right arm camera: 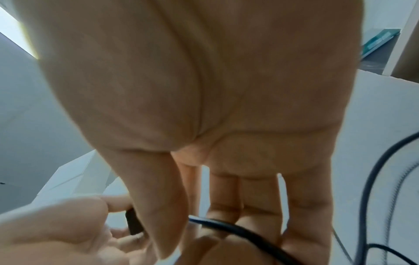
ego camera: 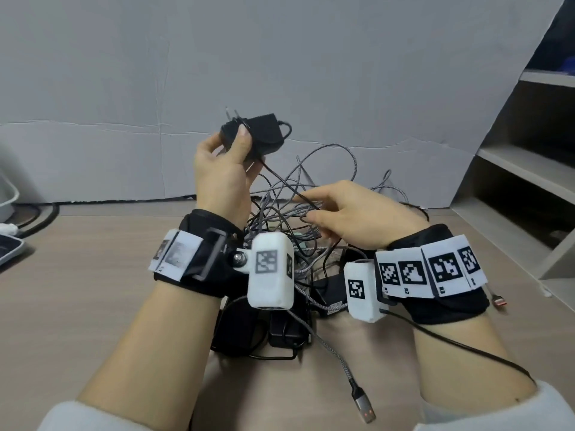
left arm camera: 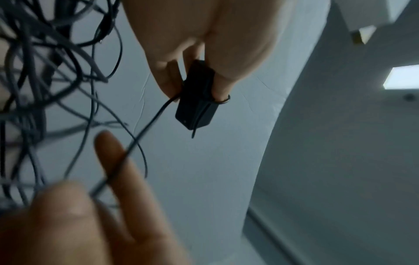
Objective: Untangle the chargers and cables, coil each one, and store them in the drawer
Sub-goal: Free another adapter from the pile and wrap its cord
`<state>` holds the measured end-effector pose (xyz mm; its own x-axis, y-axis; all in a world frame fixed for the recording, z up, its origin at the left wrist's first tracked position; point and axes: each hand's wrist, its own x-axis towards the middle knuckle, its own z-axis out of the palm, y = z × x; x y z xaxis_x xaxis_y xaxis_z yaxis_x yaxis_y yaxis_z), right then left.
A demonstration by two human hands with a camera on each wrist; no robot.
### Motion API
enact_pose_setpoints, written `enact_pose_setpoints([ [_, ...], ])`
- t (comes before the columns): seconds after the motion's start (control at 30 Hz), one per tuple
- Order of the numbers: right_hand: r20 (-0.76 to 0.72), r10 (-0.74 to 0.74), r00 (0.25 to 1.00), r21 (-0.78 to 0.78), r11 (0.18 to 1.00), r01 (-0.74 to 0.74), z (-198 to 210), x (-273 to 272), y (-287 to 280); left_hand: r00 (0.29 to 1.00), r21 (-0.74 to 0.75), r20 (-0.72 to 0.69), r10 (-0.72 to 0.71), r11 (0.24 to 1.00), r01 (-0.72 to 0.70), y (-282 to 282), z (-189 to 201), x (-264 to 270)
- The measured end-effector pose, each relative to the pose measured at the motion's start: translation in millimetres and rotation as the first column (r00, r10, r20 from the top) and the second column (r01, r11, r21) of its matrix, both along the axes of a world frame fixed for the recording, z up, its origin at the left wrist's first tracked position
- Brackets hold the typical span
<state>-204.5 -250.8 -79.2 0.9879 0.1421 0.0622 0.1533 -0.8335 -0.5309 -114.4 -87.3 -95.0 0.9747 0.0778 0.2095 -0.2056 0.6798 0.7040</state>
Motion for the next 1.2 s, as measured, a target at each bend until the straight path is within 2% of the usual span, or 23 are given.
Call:
enact_pose_setpoints([
  [0.07, 0.033, 0.040, 0.999, 0.013, 0.999, -0.041, 6, -5, 2, 0.994, 0.240, 0.069, 0.087, 0.965, -0.102, -3, -5, -2],
  [0.1, 0.069, 0.062, 0.996, 0.031, 0.997, -0.065, 9, -7, 3, 0.990, 0.359, 0.119, 0.080, 0.926, -0.118, -4, -6, -3],
  [0.17, 0.184, 0.065, 0.981, 0.108, 0.990, -0.086, 15, -11, 2, 0.982, 0.546, 0.184, -0.031, 0.834, -0.077, -4, -7, -4],
  [0.23, 0.337, -0.021, 0.941, 0.193, 0.980, -0.047, 20, -9, -6, 0.968, 0.657, 0.185, -0.171, 0.754, 0.007, -3, -5, -5],
  [0.3, 0.459, -0.138, 0.878, 0.266, 0.964, 0.013, 22, -7, -16, 0.945, 0.723, 0.177, -0.275, 0.688, 0.065, -1, -5, -6],
  [0.4, 0.527, -0.233, 0.817, 0.338, 0.940, 0.050, 22, -6, -28, 0.901, 0.769, 0.141, -0.411, 0.619, 0.162, 0, -5, -9],
  [0.5, 0.533, -0.273, 0.801, 0.364, 0.928, 0.075, 19, -5, -33, 0.863, 0.803, 0.115, -0.492, 0.558, 0.211, 1, -4, -12],
  [0.7, 0.486, -0.291, 0.824, 0.491, 0.871, 0.018, 14, 0, -33, 0.817, 0.801, 0.067, -0.572, 0.520, 0.299, 4, -5, -11],
  [0.8, 0.454, -0.282, 0.845, 0.539, 0.842, -0.008, 10, 2, -32, 0.777, 0.741, 0.016, -0.629, 0.529, 0.413, 4, -6, -11],
  [0.9, 0.383, -0.277, 0.881, 0.573, 0.820, 0.008, 5, 4, -31, 0.742, 0.599, 0.011, -0.670, 0.599, 0.532, 4, -4, -12],
  [1.0, 0.338, -0.202, 0.919, 0.471, 0.882, 0.021, 0, 8, -23, 0.738, 0.367, -0.037, -0.673, 0.678, 0.637, 4, 3, -16],
  [1.1, 0.241, -0.125, 0.963, 0.303, 0.952, 0.047, -4, 13, -9, 0.798, 0.142, -0.140, -0.587, 0.785, 0.603, 0, 8, -18],
  [1.2, 0.073, -0.048, 0.996, 0.185, 0.982, 0.033, -10, 14, 4, 0.866, 0.097, -0.175, -0.469, 0.867, 0.489, -8, 7, -15],
])
